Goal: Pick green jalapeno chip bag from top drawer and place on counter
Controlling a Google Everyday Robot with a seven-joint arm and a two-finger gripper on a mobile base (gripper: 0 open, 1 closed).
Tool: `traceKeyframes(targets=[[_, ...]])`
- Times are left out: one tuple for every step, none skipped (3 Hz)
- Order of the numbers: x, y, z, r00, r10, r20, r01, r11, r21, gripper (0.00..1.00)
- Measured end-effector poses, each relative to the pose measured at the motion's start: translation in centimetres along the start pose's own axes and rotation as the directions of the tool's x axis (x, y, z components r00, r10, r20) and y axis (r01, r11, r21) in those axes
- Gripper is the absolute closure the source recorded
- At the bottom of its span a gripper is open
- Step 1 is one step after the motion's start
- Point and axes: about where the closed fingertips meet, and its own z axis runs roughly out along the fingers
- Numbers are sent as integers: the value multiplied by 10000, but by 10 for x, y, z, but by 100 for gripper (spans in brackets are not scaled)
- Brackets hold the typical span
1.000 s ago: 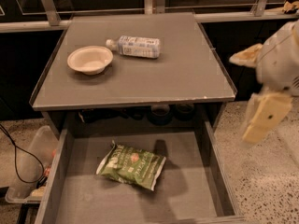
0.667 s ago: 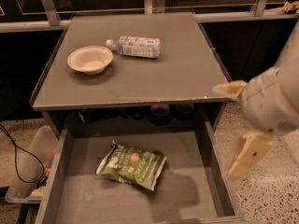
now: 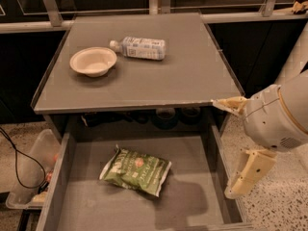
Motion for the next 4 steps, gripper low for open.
traceKeyframes(targets=[[-1,3,20,9997,124,234,-122,9999,-88,0],[-4,3,81,9958,282,867,-232,9981,-578,0],[2,-2,153,9793,753,1881,-601,9945,-854,0],[13,-7,202,9671,1283,2195,-1099,9895,-941,0]])
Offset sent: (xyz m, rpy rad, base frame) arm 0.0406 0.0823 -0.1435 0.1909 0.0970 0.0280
